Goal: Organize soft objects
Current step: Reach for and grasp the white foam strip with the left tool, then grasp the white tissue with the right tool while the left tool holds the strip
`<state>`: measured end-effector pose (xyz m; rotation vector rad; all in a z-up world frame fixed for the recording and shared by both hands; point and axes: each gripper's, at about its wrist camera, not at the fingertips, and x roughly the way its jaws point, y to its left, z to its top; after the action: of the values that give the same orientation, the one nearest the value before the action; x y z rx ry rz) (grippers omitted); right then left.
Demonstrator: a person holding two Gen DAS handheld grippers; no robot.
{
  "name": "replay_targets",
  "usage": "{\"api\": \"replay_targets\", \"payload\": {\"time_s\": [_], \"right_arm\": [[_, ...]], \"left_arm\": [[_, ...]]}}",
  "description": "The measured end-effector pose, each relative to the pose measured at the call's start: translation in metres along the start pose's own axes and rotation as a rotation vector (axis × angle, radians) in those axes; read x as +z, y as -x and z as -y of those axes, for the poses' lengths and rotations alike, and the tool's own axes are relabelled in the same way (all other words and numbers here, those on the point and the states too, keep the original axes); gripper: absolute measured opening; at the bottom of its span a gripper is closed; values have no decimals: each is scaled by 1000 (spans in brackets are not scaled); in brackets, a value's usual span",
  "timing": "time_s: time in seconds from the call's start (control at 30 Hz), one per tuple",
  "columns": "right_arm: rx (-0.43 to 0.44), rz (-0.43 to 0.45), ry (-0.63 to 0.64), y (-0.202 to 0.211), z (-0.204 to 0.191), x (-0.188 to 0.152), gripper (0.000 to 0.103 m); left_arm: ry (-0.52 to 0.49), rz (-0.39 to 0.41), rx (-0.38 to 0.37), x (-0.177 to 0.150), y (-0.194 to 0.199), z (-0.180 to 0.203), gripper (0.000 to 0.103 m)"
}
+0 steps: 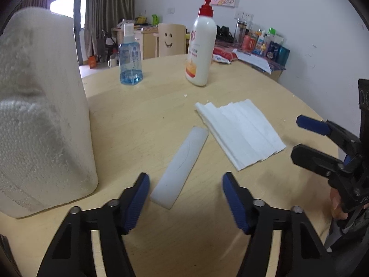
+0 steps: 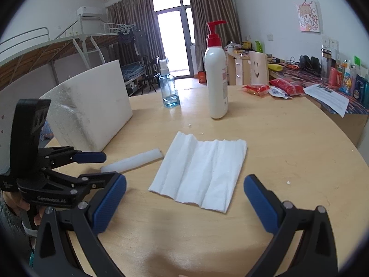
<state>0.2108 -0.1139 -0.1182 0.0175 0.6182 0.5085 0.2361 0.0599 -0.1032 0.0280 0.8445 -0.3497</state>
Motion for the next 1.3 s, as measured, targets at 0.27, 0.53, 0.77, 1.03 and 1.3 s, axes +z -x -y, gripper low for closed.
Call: {"api": "replay_targets", "payload": {"time_s": [0.27,0.53,0.77,1.03,1.3], "right_arm": [[5,-6,18,-1,-2,2,103],[-26,-45,44,-13,-11,9,103],[-53,-116,57,-28,-12,6,103],[-58,-176,38,-37,-8,8,92],[-40,-255,8,-51,-3,5,70]], "left_arm": [[3,-31,19,-1,-5,-7,54],[-5,-32,21,-2,-5,-6,34],[9,-30,15,-3,-4,-10,32],[0,-32,25,-2,-5,-8,32],[1,-32,25,-2,-5,-8,32]]}}
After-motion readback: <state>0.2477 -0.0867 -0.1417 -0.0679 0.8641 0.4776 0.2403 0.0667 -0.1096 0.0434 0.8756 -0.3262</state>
